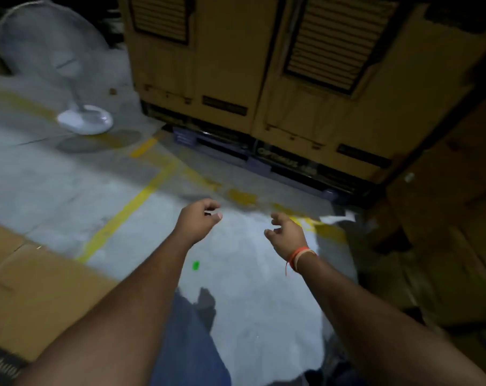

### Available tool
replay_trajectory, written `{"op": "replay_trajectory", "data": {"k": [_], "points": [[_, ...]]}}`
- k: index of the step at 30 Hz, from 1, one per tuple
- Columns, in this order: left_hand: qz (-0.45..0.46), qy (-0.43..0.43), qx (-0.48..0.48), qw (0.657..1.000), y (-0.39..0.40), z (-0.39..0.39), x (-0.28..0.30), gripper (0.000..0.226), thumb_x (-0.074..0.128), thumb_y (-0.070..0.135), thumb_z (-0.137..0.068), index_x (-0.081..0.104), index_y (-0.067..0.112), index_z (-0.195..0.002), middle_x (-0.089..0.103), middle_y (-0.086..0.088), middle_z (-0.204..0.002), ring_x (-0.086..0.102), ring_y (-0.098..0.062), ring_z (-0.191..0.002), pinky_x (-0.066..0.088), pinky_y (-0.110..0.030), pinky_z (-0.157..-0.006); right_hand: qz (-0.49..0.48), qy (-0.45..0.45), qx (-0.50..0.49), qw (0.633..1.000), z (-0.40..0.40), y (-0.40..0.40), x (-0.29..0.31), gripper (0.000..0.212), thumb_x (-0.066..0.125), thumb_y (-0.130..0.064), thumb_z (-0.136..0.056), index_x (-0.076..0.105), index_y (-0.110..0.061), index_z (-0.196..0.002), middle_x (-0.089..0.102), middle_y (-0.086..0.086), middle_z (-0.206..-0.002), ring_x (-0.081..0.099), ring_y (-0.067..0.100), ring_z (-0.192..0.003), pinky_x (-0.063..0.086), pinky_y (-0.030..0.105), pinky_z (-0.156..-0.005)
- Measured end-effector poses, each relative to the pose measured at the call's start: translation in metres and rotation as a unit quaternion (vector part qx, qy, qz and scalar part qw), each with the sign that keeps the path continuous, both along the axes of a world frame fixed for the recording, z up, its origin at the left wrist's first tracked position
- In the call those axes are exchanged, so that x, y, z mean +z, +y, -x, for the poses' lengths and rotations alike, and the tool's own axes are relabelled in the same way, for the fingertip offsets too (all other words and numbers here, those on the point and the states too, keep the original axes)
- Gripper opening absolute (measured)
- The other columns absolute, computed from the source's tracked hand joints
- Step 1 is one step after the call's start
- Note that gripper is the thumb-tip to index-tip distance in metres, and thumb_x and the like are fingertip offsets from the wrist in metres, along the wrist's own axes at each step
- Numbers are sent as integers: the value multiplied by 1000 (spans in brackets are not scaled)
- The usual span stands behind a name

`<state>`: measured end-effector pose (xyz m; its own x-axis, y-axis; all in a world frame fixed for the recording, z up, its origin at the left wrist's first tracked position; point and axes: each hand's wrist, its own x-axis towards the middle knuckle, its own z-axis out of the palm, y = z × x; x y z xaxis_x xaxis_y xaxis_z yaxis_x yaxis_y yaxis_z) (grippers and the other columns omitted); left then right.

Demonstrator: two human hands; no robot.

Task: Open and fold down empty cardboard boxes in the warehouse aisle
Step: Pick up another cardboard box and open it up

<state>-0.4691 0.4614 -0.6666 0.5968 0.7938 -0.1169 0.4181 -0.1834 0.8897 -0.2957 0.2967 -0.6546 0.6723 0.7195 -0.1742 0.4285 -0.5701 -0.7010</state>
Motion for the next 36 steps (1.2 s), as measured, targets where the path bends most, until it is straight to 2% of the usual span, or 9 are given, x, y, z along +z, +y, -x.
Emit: {"op": "replay_trajectory", "data": {"k": [5,9,13,19,22,26,30,33,36], "points": [[24,-47,-78,996,-70,-69,25,24,70,21,-95,69,24,-119,68,5,-117,65,-16,-109,53,-34,-89,-29,3,-87,996,-47,-94,31,52,66,-14,-94,50,-10,-143,58,12,-137,61,26,-115,46,27,-88],[15,-79,-141,987,-119,-120,51,24,68,16,-96,69,18,-120,69,3,-114,65,-7,-96,48,-24,-72,-53,-8,-151,987,-75,-153,45,50,68,-11,-92,54,-8,-139,61,11,-134,63,25,-112,46,25,-91],[6,-97,-197,976,-156,-161,70,25,68,15,-96,69,17,-121,70,3,-114,64,-2,-92,47,-19,-70,-84,10,-214,973,-99,-182,40,44,67,-7,-89,60,-9,-133,67,9,-125,64,19,-103,45,22,-89],[-1,-70,-259,963,-200,-226,65,20,69,18,-96,71,21,-116,72,3,-106,64,-6,-87,47,-21,-71,-105,34,-253,961,-133,-219,27,44,70,-13,-89,59,-11,-132,64,4,-123,62,18,-103,48,28,-95],[15,-54,-325,944,-248,-270,55,19,69,20,-96,71,23,-115,73,4,-106,66,-7,-91,47,-24,-74,-114,17,-306,945,-149,-270,29,45,71,-15,-89,60,-12,-133,65,6,-126,63,21,-112,48,35,-104],[24,-56,-430,901,-341,-319,49,22,68,16,-97,71,18,-118,72,8,-102,65,0,-89,50,-20,-79,-90,8,-414,906,-158,-355,28,45,70,-20,-89,62,-13,-132,65,4,-127,61,19,-117,47,34,-104],[40,-45,-521,851,-430,-349,37,21,70,20,-94,72,26,-114,75,6,-106,70,-10,-102,55,-33,-95,-100,-11,-535,839,-158,-434,18,34,70,-19,-85,68,-15,-119,70,5,-115,65,22,-108,52,38,-96],[32,-38,-568,821,-488,-364,27,18,69,28,-94,71,36,-110,72,12,-106,68,-9,-106,55,-30,-88,-85,-43,-604,791,-151,-486,6,30,68,-20,-86,69,-18,-116,67,5,-117,61,22,-110,50,36,-98],[-57,-39,-592,803,-542,-382,21,28,68,34,-95,70,29,-122,64,6,-119,60,-8,-101,49,-27,-84,-60,-76,-660,745,-144,-534,-8,29,65,-23,-89,67,-23,-118,59,3,-124,52,24,-121,44,37,-105]]}}
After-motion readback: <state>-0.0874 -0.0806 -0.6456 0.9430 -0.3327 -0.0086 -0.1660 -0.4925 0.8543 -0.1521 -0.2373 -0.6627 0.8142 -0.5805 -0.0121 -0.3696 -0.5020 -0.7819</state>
